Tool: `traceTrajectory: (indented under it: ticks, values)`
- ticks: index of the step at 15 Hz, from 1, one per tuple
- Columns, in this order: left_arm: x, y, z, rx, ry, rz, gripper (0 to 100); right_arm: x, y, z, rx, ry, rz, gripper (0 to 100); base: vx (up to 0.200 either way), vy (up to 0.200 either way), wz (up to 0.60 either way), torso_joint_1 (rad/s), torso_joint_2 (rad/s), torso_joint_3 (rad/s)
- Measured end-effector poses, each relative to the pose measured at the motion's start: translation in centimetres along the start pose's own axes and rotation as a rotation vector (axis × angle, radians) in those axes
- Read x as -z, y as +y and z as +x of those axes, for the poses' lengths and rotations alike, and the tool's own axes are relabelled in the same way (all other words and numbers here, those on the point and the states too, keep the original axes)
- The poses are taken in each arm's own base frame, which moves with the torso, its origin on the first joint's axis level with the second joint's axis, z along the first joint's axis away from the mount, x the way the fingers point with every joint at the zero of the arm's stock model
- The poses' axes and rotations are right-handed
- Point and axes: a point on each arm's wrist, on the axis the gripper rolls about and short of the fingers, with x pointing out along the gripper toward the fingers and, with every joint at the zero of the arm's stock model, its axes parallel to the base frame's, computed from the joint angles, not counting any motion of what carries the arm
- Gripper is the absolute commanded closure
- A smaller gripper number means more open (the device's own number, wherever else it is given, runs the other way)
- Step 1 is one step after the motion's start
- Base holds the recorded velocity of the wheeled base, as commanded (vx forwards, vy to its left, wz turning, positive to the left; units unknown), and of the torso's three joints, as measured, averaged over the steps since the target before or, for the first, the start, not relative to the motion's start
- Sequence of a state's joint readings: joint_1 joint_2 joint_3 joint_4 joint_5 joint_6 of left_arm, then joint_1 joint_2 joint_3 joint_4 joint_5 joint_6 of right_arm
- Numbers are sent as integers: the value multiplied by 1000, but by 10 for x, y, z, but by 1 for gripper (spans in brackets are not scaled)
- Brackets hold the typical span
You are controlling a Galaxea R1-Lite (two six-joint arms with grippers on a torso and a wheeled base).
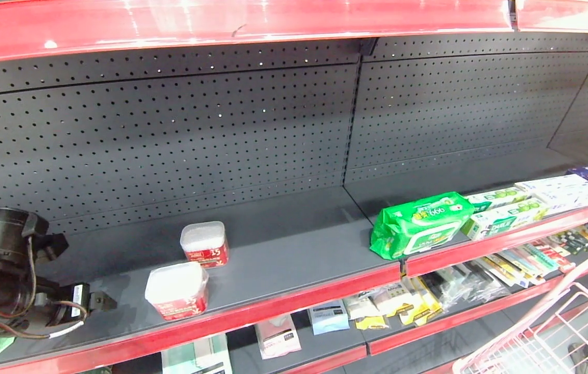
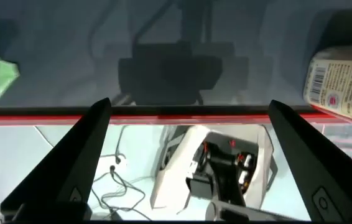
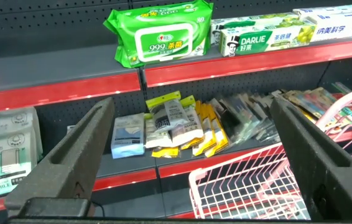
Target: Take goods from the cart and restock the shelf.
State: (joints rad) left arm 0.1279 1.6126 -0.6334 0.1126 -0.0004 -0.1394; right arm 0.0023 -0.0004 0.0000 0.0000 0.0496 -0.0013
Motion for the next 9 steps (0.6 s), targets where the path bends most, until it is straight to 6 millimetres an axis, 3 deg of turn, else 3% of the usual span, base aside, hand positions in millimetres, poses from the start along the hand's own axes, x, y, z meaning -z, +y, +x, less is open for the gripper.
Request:
traceTrajectory:
  ticks: [9]
  values:
    - [-17,-22,36,25,47,69,0,0,0,0,0,0,0,0,0,0,0,0,0,0]
